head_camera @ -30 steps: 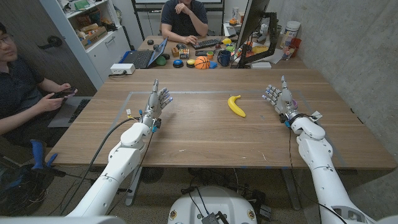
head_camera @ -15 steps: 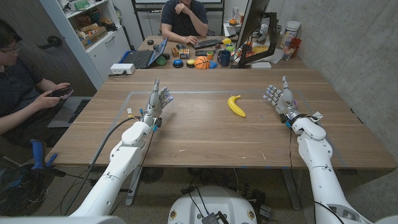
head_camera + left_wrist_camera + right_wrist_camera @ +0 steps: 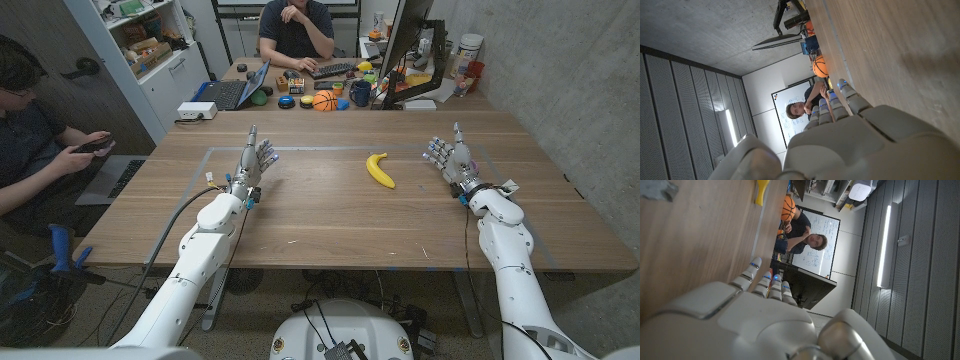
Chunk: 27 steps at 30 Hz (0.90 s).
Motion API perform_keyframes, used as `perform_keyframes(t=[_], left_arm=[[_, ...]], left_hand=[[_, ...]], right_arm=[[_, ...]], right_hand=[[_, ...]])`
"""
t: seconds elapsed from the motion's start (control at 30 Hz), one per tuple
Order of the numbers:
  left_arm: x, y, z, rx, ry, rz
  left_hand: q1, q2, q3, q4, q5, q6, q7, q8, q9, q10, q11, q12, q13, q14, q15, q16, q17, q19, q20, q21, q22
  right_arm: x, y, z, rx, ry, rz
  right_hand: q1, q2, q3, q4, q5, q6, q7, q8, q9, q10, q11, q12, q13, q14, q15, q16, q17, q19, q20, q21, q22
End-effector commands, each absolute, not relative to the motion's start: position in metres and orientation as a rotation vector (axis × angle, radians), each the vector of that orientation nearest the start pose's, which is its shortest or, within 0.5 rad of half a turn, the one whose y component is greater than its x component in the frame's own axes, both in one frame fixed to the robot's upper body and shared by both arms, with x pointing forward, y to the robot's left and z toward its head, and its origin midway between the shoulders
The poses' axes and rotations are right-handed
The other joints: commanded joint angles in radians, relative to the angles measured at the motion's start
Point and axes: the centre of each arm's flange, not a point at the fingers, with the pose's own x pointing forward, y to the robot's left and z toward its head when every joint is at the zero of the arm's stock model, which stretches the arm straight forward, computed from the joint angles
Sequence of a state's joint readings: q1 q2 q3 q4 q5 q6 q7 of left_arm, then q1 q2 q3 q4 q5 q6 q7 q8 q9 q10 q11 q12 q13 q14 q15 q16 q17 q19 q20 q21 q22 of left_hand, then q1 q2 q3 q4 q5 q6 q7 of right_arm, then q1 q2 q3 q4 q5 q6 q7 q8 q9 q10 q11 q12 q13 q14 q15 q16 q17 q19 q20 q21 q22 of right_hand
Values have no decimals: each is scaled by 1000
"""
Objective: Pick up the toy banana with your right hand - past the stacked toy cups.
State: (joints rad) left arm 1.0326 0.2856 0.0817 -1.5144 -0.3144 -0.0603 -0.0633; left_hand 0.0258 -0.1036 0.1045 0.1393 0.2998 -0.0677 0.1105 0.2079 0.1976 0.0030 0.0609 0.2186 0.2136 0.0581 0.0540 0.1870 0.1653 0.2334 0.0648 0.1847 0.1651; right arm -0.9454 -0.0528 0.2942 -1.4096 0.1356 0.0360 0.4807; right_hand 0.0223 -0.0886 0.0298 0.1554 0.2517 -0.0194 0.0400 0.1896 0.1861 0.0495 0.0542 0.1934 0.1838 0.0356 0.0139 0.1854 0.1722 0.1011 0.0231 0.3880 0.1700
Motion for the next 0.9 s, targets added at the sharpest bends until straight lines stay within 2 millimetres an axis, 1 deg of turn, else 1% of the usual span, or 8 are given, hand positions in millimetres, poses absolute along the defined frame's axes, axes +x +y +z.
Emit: perform_keyframes(t=[0.03,0.13,0.3,0.37,0.4,0.47,0.57,0.9], left_arm=[[629,278,-57,-1,-514,-132],[630,277,-58,-6,-515,-136],[633,276,-59,-8,-510,-137],[634,275,-59,-8,-509,-136],[634,275,-58,-9,-512,-141],[635,275,-58,-8,-513,-142],[635,275,-57,-7,-510,-140],[637,275,-58,-13,-513,-148]], left_hand=[[2,11,-9,3,5,2,-5,-2,3,1,0,-2,-1,2,-1,0,5,0,9,-2,4],[3,12,-9,3,5,3,-6,-2,3,2,0,-2,-1,3,0,0,5,0,9,-2,4],[5,15,-9,2,6,3,-6,-2,3,2,-1,-2,-2,3,-1,0,5,0,9,-2,4],[6,17,-9,1,7,3,-6,-3,3,2,0,-2,-3,3,-2,-1,5,0,9,-2,4],[6,17,-9,1,7,3,-6,-3,3,3,-1,-2,-3,3,-2,-1,5,0,9,-2,4],[7,19,-9,1,7,5,-7,-2,3,4,-1,-2,-3,4,-2,0,5,2,9,-1,4],[8,20,-9,0,7,6,-7,-2,3,4,-1,-2,-3,5,-3,0,5,2,10,-1,4],[12,26,-10,-2,9,7,-10,-2,3,4,-2,-2,-5,5,-3,-1,5,2,10,-1,4]], right_arm=[[625,-330,-38,-58,-576,184],[621,-325,-38,-96,-578,173],[616,-317,-37,-168,-572,149],[614,-313,-36,-203,-570,131],[612,-312,-35,-224,-571,121],[609,-307,-33,-282,-567,96],[606,-300,-29,-348,-561,75],[600,-280,-24,-472,-547,35]], right_hand=[[37,16,13,-20,4,6,-25,6,2,6,-10,6,4,10,-14,7,1,15,4,-10,2],[80,35,29,-41,2,12,-38,11,3,15,-15,9,5,20,-22,10,1,26,13,-19,2],[129,51,45,-66,0,20,-50,15,4,26,-24,13,6,38,-29,14,2,40,28,-27,3],[161,58,54,-83,1,23,-52,17,4,33,-30,15,7,51,-25,17,2,54,41,-30,4],[188,63,62,-97,0,26,-57,18,5,40,-35,18,8,65,-23,20,3,64,51,-33,5],[232,70,74,-120,0,31,-62,21,7,54,-38,23,11,91,-35,25,4,81,54,-37,7],[267,71,81,-139,-2,36,-68,22,8,71,-51,29,13,119,-47,30,5,96,54,-40,8],[309,65,85,-164,-2,64,-83,29,11,101,-63,40,16,161,-60,36,6,131,58,-40,9]])
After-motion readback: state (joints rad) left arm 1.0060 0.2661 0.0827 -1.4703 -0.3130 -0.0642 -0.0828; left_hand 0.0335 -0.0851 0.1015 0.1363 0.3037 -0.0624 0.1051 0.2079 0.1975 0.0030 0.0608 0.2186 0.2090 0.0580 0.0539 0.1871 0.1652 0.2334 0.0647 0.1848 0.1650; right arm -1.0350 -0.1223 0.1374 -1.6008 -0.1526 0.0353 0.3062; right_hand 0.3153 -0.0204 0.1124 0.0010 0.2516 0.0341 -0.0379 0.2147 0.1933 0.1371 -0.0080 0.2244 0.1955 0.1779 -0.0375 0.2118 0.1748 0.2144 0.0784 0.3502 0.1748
